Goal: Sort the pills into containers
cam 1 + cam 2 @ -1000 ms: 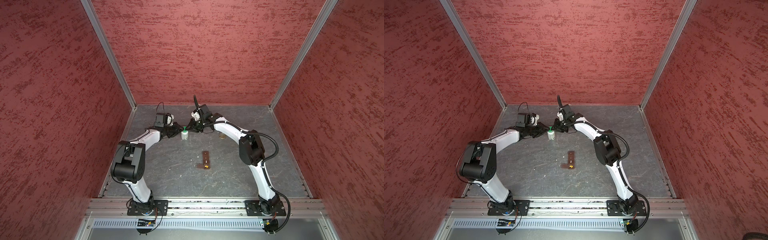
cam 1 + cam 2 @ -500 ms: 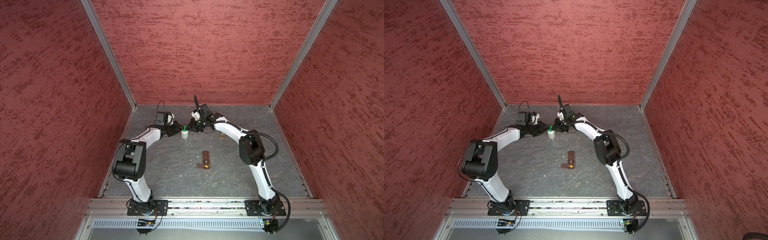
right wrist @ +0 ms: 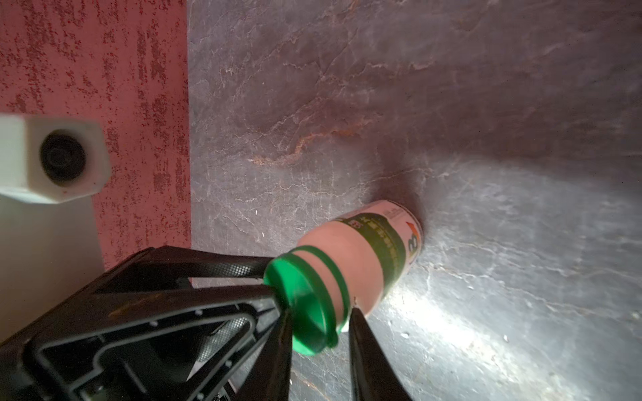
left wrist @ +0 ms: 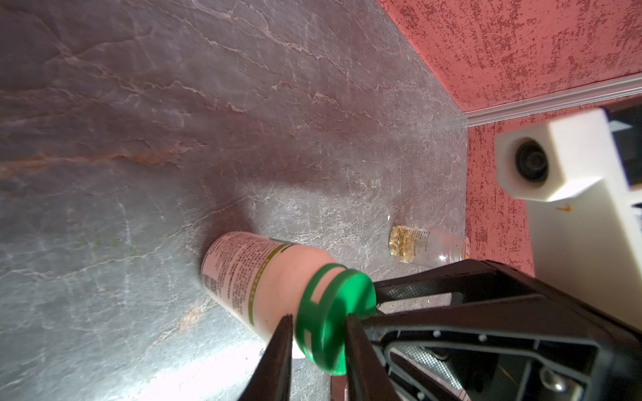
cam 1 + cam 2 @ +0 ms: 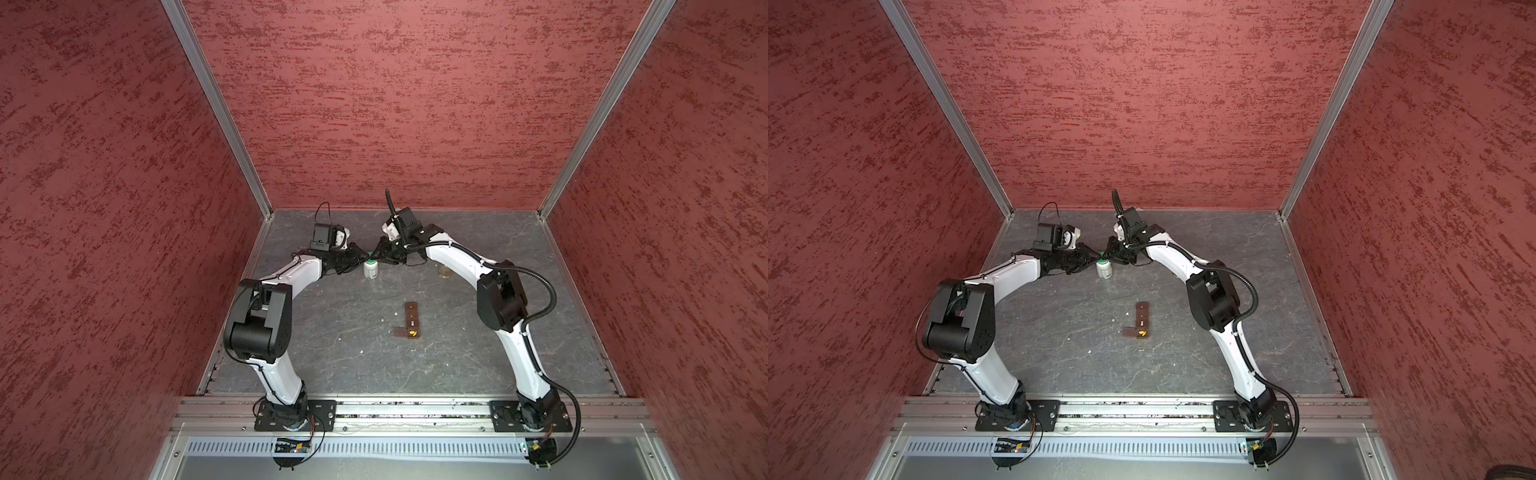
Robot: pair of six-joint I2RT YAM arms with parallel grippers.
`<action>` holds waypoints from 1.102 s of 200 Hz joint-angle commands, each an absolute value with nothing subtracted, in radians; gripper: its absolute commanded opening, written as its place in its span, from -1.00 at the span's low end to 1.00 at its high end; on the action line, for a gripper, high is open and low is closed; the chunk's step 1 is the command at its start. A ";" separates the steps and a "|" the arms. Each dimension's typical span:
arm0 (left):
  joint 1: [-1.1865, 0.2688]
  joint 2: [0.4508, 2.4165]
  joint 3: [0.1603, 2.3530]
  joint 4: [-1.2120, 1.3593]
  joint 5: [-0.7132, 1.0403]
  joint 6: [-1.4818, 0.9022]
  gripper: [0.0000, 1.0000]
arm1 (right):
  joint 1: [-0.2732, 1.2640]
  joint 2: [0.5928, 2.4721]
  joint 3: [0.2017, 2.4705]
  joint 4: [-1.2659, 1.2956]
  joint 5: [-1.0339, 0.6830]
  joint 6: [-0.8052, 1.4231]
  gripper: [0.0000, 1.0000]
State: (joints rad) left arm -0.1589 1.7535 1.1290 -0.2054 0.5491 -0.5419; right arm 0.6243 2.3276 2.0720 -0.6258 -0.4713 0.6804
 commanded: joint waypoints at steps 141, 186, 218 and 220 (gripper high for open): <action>-0.153 1.410 1.014 -0.303 0.437 -0.513 -0.06 | 0.627 2.089 1.943 -0.660 -0.277 0.644 0.07; -0.373 1.245 0.842 -0.404 0.269 -0.517 -0.24 | 0.642 1.798 1.524 -0.504 -0.180 0.629 -0.18; -0.571 1.221 0.698 -0.406 0.162 -0.607 -0.51 | 0.655 1.586 1.236 -0.405 -0.128 0.631 -0.32; -0.582 1.223 0.686 -0.402 0.158 -0.613 -0.52 | 0.655 1.573 1.217 -0.400 -0.125 0.632 -0.33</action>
